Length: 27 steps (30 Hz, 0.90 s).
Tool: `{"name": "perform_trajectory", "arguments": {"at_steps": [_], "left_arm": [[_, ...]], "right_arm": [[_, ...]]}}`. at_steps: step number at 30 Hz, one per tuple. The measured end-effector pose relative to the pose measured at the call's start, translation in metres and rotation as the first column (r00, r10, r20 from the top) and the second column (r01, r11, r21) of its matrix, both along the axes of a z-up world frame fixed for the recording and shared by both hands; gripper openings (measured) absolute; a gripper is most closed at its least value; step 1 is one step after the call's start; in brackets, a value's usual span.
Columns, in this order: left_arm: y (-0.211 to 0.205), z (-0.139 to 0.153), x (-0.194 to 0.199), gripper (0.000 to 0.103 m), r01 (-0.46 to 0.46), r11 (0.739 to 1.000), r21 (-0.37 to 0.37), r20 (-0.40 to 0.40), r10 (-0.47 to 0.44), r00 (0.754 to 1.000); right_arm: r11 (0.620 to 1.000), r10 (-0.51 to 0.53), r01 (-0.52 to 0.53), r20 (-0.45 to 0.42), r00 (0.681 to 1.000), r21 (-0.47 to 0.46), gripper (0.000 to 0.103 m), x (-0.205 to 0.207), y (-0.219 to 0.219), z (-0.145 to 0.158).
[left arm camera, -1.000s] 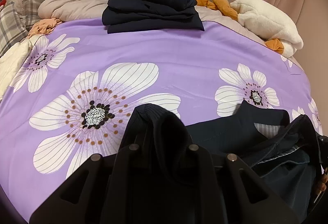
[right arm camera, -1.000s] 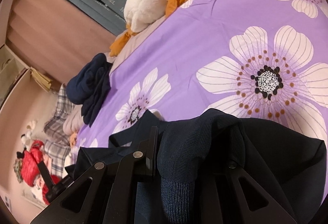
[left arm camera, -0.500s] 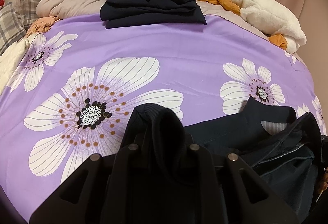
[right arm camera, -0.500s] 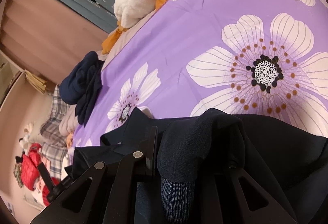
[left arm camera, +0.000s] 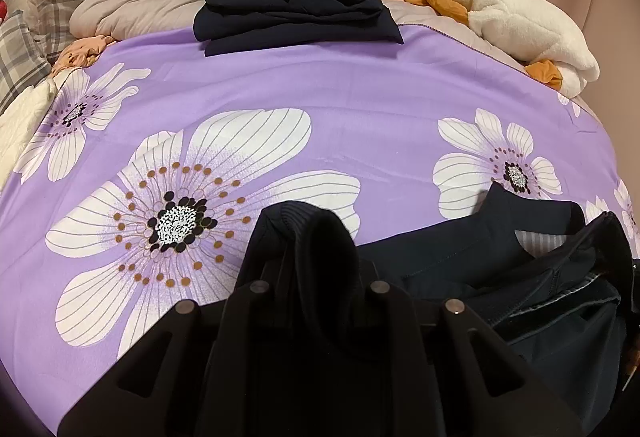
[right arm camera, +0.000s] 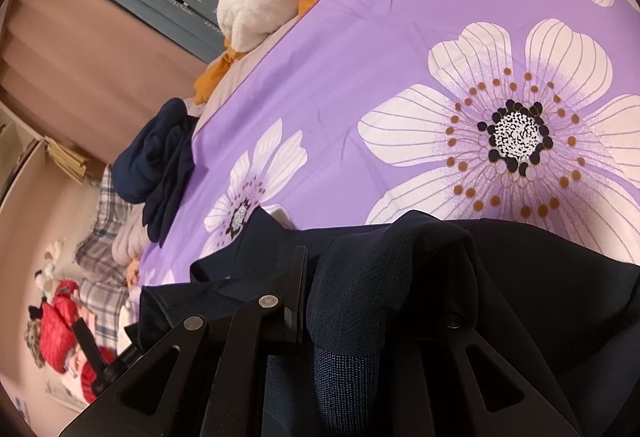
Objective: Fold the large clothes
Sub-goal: 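Lower the held hem onto the jacket near the collar with both grippers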
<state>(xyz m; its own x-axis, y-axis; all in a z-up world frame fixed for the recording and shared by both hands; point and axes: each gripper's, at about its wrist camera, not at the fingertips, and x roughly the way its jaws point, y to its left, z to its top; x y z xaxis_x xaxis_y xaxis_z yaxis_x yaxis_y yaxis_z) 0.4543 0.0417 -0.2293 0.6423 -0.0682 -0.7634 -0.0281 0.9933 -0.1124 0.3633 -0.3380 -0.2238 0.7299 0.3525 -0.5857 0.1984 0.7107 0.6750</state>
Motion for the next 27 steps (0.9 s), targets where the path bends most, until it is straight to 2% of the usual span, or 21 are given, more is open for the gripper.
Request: {"name": "perform_trajectory", "arguments": {"at_steps": [27], "left_arm": [[0.0008,-0.0036,0.0032,0.018,0.005,1.000,0.013,-0.013,-0.005,1.000]], "right_arm": [[1.000,-0.001,0.001,-0.019,1.000,-0.006,0.015,0.0045,0.0013,-0.0030]]}}
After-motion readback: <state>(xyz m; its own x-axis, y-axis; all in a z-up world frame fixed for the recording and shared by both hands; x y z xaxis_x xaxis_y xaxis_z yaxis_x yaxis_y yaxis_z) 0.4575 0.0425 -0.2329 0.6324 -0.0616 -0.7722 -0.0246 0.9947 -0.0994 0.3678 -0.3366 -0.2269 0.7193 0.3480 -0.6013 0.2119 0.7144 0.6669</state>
